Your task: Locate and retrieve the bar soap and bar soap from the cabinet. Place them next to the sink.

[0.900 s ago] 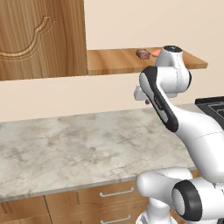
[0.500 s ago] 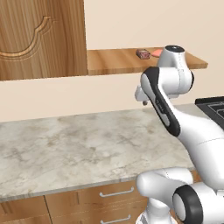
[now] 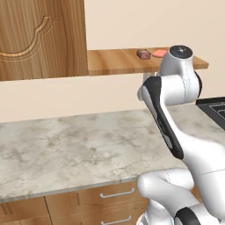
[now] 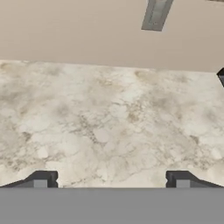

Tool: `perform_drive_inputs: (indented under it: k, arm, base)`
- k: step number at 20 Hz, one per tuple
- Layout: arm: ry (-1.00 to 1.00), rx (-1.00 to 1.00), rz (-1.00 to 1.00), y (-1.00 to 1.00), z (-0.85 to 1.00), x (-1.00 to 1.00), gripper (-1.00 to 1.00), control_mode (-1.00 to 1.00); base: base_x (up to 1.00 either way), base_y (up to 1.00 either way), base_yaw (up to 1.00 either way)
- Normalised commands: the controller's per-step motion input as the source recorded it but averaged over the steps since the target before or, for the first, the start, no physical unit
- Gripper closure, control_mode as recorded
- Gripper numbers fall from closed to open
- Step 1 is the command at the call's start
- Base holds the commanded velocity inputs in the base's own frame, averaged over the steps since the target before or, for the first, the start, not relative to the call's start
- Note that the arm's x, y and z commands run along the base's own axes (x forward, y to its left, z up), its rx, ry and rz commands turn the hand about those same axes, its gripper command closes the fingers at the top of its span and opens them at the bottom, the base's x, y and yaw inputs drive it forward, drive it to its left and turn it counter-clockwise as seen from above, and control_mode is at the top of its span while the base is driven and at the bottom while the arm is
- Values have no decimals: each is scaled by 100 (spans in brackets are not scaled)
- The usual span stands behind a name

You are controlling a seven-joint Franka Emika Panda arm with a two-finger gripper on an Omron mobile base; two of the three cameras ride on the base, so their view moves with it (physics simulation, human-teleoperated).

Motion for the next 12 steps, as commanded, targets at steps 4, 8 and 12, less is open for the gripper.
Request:
perform_drive_inputs:
  k: [4,8,12]
  arm:
    - [-4,4,0,-8,49,-11,-100,-100]
    - [0,6,0,-10,53,-2,-100,-100]
    - [0,4,-2,-6,52,-4,-100,-100]
  base:
    - [0,0,0]
    - [0,0,0]
    - [0,0,0]
